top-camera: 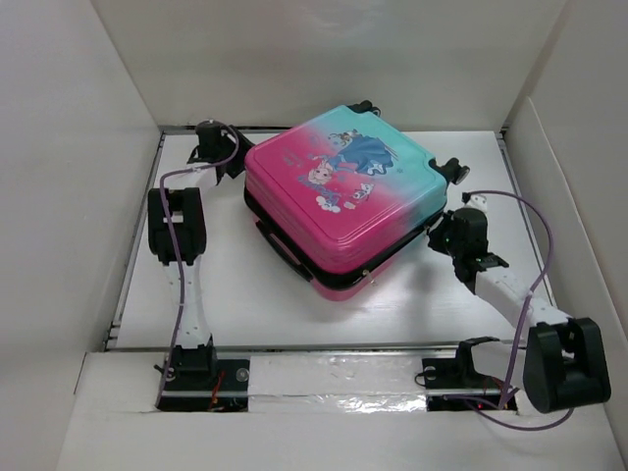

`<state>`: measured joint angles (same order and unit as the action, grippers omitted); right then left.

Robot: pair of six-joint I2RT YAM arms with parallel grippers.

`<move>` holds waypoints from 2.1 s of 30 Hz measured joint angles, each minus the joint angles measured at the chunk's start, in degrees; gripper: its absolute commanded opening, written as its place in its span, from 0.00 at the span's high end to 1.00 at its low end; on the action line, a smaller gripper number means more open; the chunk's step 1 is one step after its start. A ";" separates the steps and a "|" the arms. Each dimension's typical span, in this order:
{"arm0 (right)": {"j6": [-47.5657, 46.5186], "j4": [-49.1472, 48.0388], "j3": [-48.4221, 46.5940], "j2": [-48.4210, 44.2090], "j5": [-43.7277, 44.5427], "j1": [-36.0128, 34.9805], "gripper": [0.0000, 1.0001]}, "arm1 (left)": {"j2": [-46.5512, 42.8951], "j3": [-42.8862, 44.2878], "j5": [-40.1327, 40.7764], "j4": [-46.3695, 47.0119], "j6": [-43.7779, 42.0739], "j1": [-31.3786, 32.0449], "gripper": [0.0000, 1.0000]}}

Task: Pack the luggage

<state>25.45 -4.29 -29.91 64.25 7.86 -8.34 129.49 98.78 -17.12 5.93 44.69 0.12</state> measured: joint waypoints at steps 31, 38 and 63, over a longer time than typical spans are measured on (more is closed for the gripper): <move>7.61 -5.55 -29.99 31.26 -7.19 -5.95 0.56 | -27.54 -30.47 6.97 27.58 13.66 2.14 0.35; 8.39 -10.86 -14.29 13.00 -8.11 -8.63 0.73 | -26.14 -29.16 6.05 27.74 13.14 1.92 0.35; 11.43 -21.77 -1.36 11.34 1.75 -25.53 0.86 | -20.63 -19.65 6.32 25.66 11.63 1.03 0.35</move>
<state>36.88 -26.06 -31.27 75.59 9.61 -33.87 108.86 79.13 -10.81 31.59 56.31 1.15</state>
